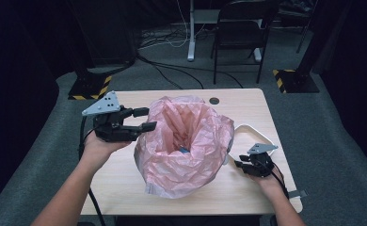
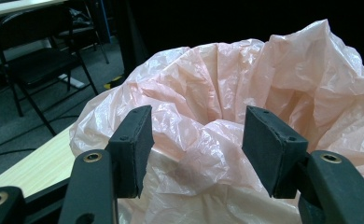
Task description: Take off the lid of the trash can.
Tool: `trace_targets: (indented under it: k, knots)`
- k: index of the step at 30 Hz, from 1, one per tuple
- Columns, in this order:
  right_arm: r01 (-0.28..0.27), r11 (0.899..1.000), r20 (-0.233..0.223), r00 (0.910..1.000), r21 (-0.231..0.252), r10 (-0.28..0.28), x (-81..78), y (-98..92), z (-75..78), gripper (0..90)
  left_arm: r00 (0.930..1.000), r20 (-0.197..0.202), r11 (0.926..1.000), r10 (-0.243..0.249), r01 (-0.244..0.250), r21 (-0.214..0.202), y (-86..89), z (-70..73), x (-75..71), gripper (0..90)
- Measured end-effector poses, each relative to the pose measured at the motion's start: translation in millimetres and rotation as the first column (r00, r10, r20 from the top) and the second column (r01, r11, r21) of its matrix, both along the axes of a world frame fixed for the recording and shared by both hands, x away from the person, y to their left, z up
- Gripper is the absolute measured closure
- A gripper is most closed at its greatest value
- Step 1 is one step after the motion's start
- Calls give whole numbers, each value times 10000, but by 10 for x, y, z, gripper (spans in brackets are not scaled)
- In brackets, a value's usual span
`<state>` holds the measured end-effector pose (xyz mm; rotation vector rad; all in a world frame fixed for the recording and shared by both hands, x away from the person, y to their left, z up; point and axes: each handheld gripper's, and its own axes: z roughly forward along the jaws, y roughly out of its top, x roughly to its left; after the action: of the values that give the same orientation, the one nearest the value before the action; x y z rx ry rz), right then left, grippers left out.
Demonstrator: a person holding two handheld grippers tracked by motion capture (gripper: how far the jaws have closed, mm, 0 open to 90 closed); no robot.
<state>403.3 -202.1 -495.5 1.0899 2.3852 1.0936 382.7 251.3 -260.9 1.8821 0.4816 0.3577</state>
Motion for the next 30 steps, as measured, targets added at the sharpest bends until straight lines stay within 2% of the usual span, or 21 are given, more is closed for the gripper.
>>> trace_targets:
  k: [8, 15, 18, 26, 30]
  knots:
    - [-99, 9999, 294, 9995, 59, 97, -39, 16, 74, 568, 10000, 0, 10000, 29, -29, -29, 16, -3, -7, 426]
    - [-134, 9989, 725, 9973, 440, 102, -93, -5, 217, 548, 10000, 1, 10000, 79, -79, -49, 38, -9, -13, 426]
    - [-149, 9975, 770, 9970, 692, 95, -113, -18, 276, 545, 10000, -7, 9999, 86, -86, -51, 43, -10, -16, 426]
    - [-201, 9976, 731, 9972, 669, 152, -150, -19, 390, 537, 9999, -48, 9999, 120, -120, -22, 53, -20, -9, 425]
    - [22, 9949, 821, 9966, 1009, -105, -156, -66, 490, 541, 9999, -33, 9999, 120, -121, -45, 59, -15, -14, 425]
